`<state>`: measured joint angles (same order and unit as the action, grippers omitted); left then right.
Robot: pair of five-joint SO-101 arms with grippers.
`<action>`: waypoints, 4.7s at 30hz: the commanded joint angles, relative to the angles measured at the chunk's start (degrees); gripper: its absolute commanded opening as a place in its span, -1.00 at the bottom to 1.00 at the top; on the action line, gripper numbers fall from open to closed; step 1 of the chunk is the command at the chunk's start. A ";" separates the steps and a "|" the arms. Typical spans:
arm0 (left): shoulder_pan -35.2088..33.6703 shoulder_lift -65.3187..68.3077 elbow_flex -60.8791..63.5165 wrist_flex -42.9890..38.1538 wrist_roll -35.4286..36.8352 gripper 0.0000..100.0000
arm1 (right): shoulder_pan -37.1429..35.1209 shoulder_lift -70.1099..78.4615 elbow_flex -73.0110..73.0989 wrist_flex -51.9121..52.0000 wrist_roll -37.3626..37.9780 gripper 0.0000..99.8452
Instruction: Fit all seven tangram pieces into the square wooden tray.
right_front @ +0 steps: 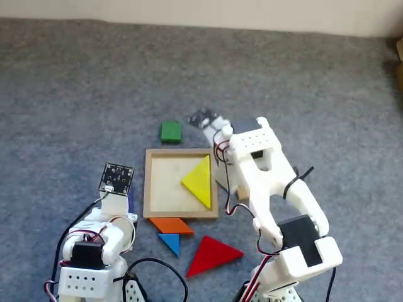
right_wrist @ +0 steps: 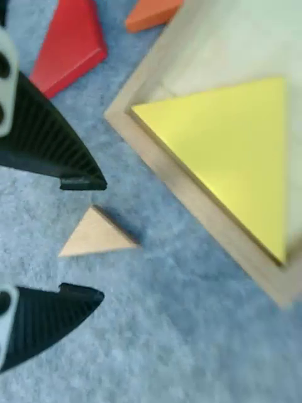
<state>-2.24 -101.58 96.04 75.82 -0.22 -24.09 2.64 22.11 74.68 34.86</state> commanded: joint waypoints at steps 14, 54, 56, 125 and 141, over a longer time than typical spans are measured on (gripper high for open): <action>0.40 -2.33 1.19 0.18 -0.26 -0.99 | 5.41 -3.21 13.14 -12.00 13.19 -0.50; 0.40 -2.33 1.19 0.18 -0.26 -0.99 | 5.14 -3.74 10.24 -14.11 6.59 -0.85; 0.40 -2.33 1.19 0.18 -0.26 -0.99 | 5.14 -3.74 7.52 -11.56 1.93 -0.75; 0.40 -2.33 1.19 0.18 -0.26 -0.99 | -14.11 1.89 -11.38 -17.80 2.90 -0.85; 0.40 -2.33 1.19 0.18 -0.26 -0.99 | -16.31 10.24 -20.97 -12.53 3.08 -0.56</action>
<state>-2.24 -101.58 96.04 75.82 -0.22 -39.12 14.24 5.14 59.82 37.05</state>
